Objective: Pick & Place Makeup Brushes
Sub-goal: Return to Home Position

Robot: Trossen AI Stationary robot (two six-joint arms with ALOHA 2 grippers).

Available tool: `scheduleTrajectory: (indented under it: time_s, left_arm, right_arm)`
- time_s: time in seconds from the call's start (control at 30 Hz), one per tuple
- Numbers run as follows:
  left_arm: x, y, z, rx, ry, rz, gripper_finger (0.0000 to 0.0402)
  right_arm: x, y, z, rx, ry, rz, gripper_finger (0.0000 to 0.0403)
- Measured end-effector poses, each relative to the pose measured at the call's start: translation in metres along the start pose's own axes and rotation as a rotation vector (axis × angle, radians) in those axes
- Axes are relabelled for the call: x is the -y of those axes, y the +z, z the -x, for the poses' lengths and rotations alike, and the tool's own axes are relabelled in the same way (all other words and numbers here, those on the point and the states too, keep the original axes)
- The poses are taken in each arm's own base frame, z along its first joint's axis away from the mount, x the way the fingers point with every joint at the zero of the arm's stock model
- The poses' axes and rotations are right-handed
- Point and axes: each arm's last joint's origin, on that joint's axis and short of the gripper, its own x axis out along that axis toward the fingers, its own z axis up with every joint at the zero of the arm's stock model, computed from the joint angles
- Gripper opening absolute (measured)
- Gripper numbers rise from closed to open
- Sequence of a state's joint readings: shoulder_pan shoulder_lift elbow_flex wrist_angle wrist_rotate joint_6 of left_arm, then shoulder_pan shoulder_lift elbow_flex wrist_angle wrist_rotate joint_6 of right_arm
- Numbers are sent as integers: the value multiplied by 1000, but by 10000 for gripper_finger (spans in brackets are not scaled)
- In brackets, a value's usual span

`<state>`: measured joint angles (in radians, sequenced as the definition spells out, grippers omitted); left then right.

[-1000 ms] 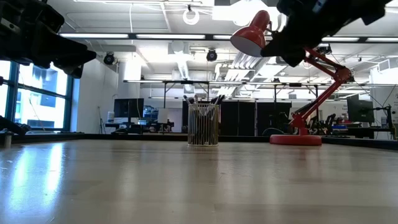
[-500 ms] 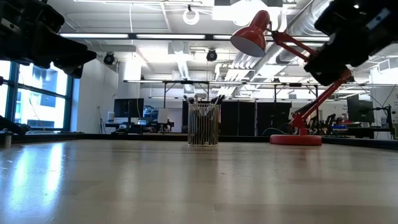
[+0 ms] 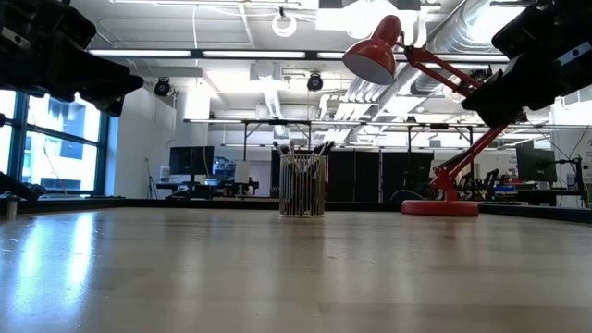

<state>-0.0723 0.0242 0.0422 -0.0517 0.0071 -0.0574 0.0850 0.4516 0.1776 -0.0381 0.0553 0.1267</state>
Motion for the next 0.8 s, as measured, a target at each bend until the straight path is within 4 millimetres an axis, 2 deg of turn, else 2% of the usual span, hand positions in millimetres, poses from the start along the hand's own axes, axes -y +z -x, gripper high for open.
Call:
scheduleTrajectory:
  time_s: [0.3,0.8]
  left_arm:
    - [0,0,0,0,0,0,122]
    - [0,0,0,0,0,0,122]
  right_arm:
    - [7,-9,15,19,27,-13,0]
    - [11,-9,29,80,-8,35,0]
